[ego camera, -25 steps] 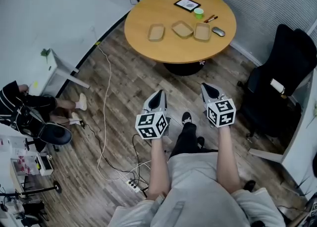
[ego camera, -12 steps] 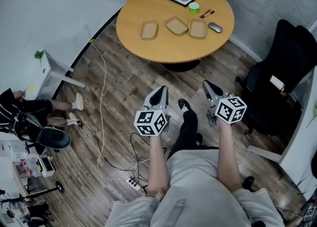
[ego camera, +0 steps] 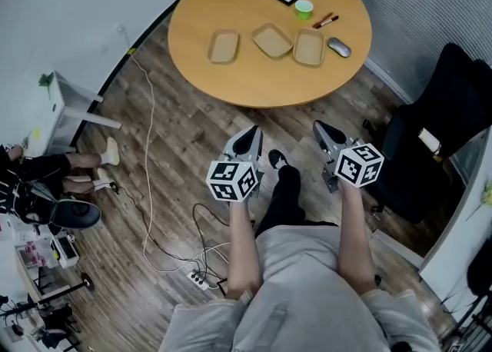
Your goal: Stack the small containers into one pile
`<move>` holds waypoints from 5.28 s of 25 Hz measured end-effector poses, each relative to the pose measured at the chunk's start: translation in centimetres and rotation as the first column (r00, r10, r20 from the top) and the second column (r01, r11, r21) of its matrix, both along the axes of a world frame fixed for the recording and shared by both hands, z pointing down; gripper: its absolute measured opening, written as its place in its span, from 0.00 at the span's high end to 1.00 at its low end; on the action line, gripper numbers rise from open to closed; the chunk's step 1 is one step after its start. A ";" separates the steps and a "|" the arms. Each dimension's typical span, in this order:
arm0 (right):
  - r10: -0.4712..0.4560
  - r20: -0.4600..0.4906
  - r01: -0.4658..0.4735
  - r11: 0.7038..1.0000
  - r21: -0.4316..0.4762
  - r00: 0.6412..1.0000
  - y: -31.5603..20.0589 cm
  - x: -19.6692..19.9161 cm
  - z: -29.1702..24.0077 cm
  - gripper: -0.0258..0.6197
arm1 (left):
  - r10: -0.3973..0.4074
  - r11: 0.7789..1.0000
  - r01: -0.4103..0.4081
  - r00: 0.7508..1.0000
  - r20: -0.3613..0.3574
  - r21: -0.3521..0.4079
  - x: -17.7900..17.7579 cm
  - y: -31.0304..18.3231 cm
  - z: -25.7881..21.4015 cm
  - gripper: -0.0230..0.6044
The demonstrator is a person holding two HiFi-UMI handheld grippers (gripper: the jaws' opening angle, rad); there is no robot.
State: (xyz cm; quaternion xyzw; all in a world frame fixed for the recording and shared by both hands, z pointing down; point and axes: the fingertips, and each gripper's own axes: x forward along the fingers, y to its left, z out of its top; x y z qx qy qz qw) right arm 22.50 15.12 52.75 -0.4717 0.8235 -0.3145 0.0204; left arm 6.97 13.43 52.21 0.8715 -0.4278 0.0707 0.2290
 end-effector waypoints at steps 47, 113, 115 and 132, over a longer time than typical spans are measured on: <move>-0.627 -0.772 0.765 0.446 -0.465 -0.105 -29.3 -4.3 15.3 0.89 | -0.049 0.991 0.066 0.989 0.142 -0.119 0.2 -26.0 5.8 0.96; -0.463 -0.884 0.704 0.649 -0.288 0.065 -30.9 -26.0 10.7 0.93 | -0.221 0.970 0.235 0.959 0.176 -0.066 -15.6 -19.1 3.2 0.96; -0.463 -0.883 0.691 0.662 -0.290 0.074 -31.1 -26.5 11.0 0.93 | -0.214 0.971 0.229 0.961 0.174 -0.072 -16.0 -19.6 3.6 0.96; -0.490 -0.866 0.549 0.753 -0.364 0.097 -34.9 -30.7 14.4 0.93 | -0.087 0.983 0.111 0.983 0.161 -0.147 -21.5 -26.5 6.4 0.96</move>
